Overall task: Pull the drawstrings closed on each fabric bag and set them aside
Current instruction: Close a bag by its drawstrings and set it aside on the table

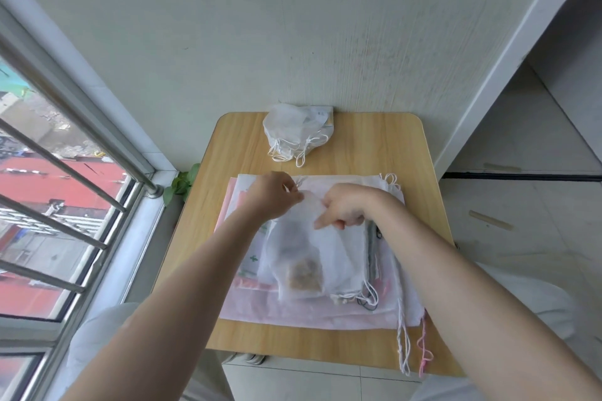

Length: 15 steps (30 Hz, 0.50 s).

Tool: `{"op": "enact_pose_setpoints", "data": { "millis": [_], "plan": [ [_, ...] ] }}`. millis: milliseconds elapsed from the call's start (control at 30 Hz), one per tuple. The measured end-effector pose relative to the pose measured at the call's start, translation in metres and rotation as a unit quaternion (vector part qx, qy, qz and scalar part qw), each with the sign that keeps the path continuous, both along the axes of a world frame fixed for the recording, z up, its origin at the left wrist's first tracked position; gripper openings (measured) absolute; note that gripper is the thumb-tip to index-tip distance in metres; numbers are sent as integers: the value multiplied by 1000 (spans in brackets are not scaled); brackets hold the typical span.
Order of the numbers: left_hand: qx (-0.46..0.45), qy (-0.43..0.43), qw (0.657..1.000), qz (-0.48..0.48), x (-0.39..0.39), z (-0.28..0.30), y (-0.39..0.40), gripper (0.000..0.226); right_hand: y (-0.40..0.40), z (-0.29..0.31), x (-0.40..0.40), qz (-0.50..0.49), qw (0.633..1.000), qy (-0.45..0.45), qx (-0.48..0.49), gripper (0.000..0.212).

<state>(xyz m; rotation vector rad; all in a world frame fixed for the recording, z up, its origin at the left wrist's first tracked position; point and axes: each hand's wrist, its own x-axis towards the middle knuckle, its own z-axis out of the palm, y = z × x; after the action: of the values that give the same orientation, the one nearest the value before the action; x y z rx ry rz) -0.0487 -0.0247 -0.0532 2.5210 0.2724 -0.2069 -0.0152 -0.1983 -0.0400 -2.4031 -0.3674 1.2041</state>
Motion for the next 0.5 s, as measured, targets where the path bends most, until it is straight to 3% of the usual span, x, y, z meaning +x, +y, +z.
{"op": "enact_pose_setpoints", "data": {
  "millis": [67, 133, 200, 300, 367, 500],
  "plan": [
    [-22, -23, 999, 33, 13, 4, 2, 13, 6, -1, 17, 7, 994, -58, -90, 30],
    [-69, -55, 993, 77, 26, 8, 7, 13, 16, 2, 40, -59, 981, -155, -99, 17],
    [-173, -89, 971, 137, 40, 14, 14, 13, 29, 14, 62, -131, 950, -280, -41, 9],
    [-265, -113, 928, 237, 60, 21, 21, 9, 50, 39, 84, -107, 905, -403, 80, 36],
    [-290, -90, 916, 262, 72, 18, 22, 7, 56, 45, 91, -88, 897, -414, 128, 44],
    [-252, -11, 927, 277, 70, 2, 20, 24, 40, 18, 82, -98, 915, -375, 107, 17]
  ]
}}
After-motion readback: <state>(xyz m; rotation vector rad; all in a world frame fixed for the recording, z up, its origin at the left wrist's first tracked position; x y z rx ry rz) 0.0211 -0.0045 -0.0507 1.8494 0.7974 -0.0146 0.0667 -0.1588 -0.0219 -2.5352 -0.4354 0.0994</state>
